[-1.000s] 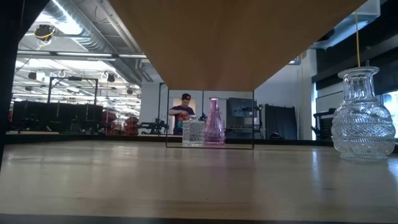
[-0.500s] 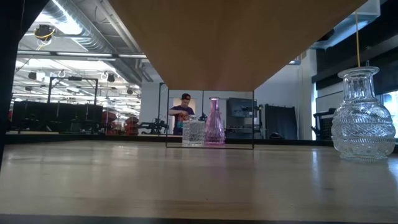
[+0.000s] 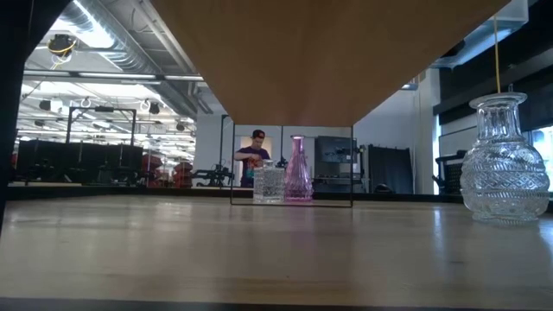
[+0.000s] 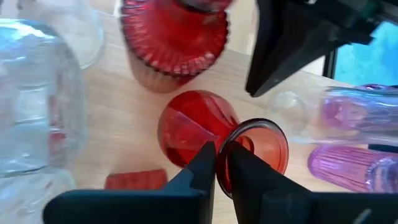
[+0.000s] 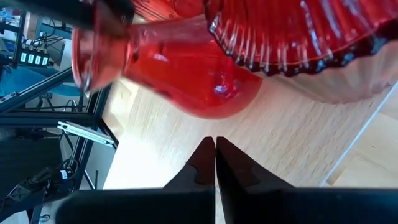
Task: Sort vases onto shelf
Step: Adjust the vases on the shelf
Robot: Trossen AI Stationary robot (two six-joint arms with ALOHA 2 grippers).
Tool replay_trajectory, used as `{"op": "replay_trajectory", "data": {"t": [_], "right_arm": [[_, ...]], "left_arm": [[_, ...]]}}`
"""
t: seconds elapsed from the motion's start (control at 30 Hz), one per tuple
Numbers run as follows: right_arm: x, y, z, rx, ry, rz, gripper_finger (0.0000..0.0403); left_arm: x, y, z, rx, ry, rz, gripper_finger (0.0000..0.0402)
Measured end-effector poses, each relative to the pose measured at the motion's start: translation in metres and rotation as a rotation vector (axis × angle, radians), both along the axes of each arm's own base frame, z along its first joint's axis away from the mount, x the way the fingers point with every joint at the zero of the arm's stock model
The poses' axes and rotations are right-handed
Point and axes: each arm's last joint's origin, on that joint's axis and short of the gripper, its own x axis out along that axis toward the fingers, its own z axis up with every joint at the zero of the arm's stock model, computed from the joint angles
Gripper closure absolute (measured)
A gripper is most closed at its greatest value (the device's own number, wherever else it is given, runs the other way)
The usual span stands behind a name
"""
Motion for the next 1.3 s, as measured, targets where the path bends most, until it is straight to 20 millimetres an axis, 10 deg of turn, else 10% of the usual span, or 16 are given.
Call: {"op": "replay_trajectory", "data": {"t": [0.63,1.3], "right_arm": [[0.0,0.0,0.0,-0.005,0.001,0.015,0.0402],[0.0,0.0,0.0,-0.001,0.001,0.023,0.0402]], "left_arm": [[0.001,0.011,-0.003,0.006,0.017,0.033,0.0305],[-0.025,0.009,0.038,0.047,-0.075,0.099,0.0299]]}}
